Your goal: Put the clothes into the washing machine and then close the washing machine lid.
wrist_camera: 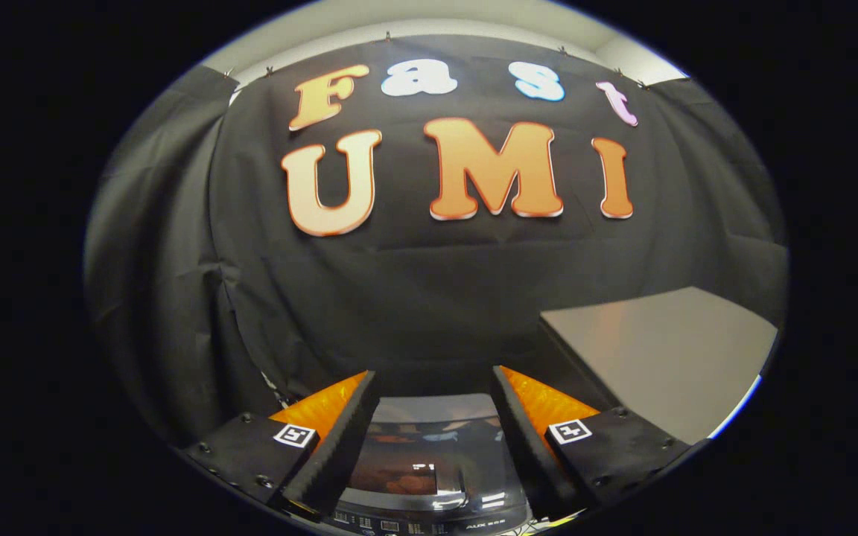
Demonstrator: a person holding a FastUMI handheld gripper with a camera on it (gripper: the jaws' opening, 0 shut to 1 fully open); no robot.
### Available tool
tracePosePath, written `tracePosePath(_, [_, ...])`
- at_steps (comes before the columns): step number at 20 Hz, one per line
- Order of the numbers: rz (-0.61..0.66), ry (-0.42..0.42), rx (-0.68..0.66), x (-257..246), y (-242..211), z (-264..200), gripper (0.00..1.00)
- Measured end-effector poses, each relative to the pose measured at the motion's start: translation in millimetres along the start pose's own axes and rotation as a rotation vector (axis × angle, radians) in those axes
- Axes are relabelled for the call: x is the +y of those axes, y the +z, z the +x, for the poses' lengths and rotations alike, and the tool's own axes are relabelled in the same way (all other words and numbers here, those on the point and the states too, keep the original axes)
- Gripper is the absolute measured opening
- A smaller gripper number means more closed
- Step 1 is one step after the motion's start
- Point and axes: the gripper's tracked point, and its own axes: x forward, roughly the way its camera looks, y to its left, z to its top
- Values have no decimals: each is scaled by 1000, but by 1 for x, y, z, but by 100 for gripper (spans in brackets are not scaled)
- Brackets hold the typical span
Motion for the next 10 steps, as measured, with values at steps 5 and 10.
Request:
tracePosePath(5, [23,14,-88,-24,68,-54,98])
tracePosePath(10, [-44,-19,-191,-78,130,-126,98])
